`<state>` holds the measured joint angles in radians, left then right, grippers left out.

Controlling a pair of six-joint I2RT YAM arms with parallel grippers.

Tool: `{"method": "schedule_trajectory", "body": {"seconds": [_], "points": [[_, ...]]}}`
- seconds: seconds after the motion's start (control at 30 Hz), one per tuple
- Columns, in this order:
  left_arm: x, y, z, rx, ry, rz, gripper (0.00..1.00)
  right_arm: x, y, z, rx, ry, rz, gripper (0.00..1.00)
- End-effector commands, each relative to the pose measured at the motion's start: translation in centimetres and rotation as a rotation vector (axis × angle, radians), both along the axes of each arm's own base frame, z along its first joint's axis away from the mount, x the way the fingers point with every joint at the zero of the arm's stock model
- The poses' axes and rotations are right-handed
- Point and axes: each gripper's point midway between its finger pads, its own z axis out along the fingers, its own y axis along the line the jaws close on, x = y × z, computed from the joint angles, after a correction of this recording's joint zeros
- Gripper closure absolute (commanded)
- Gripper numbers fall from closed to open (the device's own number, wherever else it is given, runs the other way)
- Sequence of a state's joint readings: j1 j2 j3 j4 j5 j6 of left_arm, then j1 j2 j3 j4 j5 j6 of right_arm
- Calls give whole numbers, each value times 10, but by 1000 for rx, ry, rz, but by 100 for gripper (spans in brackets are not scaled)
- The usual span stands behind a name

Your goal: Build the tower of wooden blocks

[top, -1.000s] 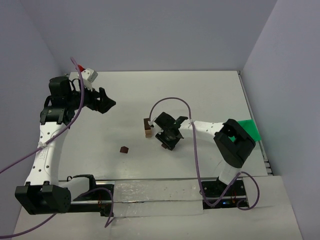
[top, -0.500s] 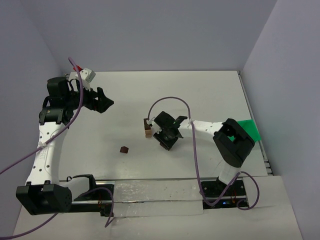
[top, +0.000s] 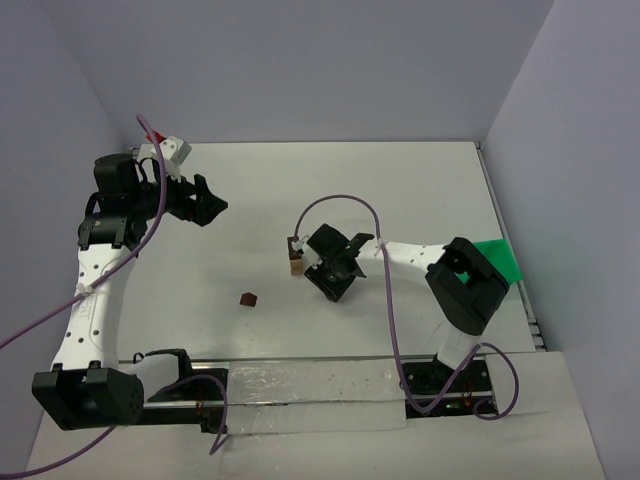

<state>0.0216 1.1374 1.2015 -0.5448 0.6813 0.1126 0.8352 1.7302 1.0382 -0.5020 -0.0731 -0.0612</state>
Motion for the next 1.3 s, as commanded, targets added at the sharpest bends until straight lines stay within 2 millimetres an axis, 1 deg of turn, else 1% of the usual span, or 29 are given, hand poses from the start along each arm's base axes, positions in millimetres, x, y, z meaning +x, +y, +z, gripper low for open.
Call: {"method": "schedule_trajectory", "body": {"seconds": [0.0,0.13,0.2,0.27,0.37,0.4,0.47,0.5,0.57,0.6,0.63,0.73,0.87,0.9,0.93,0.97,1.0,1.1,1.17,1.27], "points": [[2,-1,12,-5,-58,-23,1,-5,3,0,16,-1,8,45],[2,-1,11,-5,-57,-23,1,-3,4,4,24,-12,2,24],[1,-1,12,-5,-59,-24,1,-2,4,7,31,-18,2,9],[0,-1,12,-5,-58,-25,1,-2,6,14,50,-29,7,5],[-4,-3,14,-4,-62,-44,1,-4,11,37,116,-56,36,0],[-5,-4,14,0,-67,-55,1,-6,12,54,150,-84,64,0],[-10,-5,16,1,-70,-75,1,-8,12,79,202,-124,113,0],[-12,-7,16,1,-74,-88,1,-8,10,94,224,-159,142,0],[-17,-9,17,-1,-72,-111,1,-9,4,115,263,-200,186,0],[-19,-10,18,-2,-74,-122,1,-9,-2,134,299,-250,217,0],[-22,-11,18,-3,-77,-134,1,-10,-8,149,322,-300,264,0],[-25,-12,18,1,-82,-148,1,-13,-22,164,361,-347,403,0],[-27,-13,20,6,-87,-163,1,-20,-45,169,378,-396,678,0],[-28,-14,20,8,-86,-171,1,-22,-51,168,362,-426,785,0],[-29,-14,20,9,-84,-174,1,-22,-55,163,319,-444,877,0],[-30,-14,20,10,-82,-175,1,-21,-58,161,293,-458,937,0],[-30,-14,18,9,-78,-174,1,-20,-59,160,278,-461,973,0],[-30,-14,15,2,-66,-174,1,-17,-62,138,212,-430,1181,0],[-32,-14,12,10,-60,-177,1,-11,-59,127,195,-423,1243,0],[-31,-11,5,32,-56,-162,1,0,-49,116,194,-417,1266,0]]}}
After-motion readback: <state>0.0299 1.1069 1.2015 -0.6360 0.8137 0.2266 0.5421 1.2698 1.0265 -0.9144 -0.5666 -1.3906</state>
